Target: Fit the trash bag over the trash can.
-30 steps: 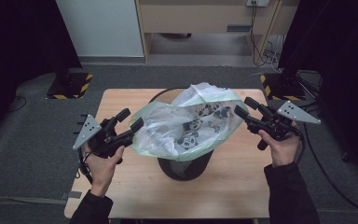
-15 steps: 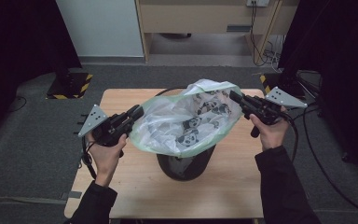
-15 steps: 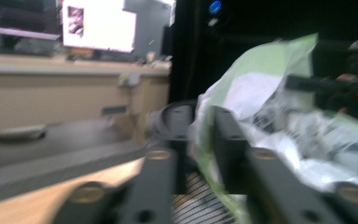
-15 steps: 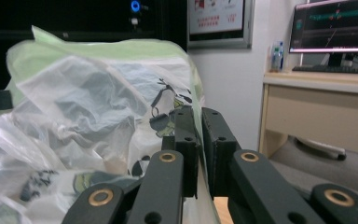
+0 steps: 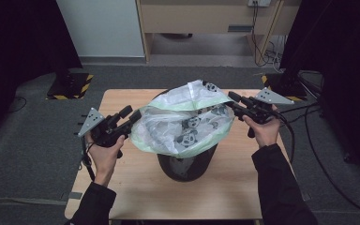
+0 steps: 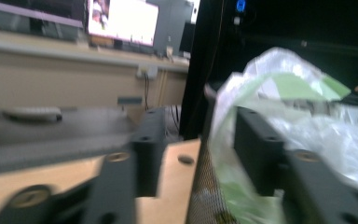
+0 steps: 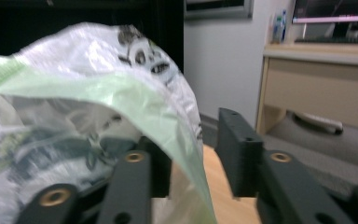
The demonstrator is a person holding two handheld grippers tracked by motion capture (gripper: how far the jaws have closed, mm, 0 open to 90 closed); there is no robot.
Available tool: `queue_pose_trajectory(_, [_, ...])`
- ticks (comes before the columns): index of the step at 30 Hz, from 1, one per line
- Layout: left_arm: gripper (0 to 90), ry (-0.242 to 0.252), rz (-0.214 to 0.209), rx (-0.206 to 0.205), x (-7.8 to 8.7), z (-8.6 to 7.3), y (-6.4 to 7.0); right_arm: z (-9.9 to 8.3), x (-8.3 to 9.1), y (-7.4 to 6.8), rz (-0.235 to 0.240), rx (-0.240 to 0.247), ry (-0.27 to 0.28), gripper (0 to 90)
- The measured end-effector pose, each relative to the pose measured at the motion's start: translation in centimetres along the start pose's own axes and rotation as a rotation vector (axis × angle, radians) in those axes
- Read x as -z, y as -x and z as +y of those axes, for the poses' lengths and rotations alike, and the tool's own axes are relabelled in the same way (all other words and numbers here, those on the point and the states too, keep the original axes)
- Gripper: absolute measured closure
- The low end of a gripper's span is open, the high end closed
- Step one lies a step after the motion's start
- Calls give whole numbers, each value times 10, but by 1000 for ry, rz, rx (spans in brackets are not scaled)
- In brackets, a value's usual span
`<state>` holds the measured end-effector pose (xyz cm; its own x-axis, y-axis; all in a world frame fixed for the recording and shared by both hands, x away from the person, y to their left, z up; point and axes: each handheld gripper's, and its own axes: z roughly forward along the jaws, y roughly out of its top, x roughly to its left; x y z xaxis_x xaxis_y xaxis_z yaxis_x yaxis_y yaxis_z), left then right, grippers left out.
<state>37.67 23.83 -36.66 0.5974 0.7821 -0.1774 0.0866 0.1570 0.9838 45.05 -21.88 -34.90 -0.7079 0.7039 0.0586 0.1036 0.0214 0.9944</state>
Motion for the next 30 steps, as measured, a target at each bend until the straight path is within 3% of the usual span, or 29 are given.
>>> queue_pose_trajectory(4, [417, 25, -24, -38, 1, 9, 0, 10, 8, 1, 11, 10, 71, 597])
queue_pose_trajectory(8, [437, 5, -81, -66, -10, 13, 1, 17, 6, 1, 36, 18, 96, 724])
queue_pose_trajectory(11, [549, -15, -121, -73, -18, 12, 3, 20, 0, 1, 59, -2, 104, 819])
queue_pose_trajectory(14, [679, -30, -135, -77, -23, 12, 5, 21, -8, 0, 68, 5, 87, 853])
queue_pose_trajectory(17, [826, -41, -100, -61, -27, 13, 6, 20, -16, 0, 57, 22, 63, 855])
queue_pose_trajectory(19, [897, -72, -41, -51, -30, 12, 3, 19, -20, 2, 45, 25, 45, 854])
queue_pose_trajectory(22, [899, -129, 8, -34, -36, 7, -2, 15, -28, 5, 20, 39, 10, 852])
queue_pose_trajectory(27, [900, -205, 21, 38, -47, -10, -7, -2, -43, 8, 0, 67, -80, 846])
queue_pose_trajectory(30, [900, -232, 21, 35, -52, -17, -6, -13, -50, 9, 8, 63, -105, 842])
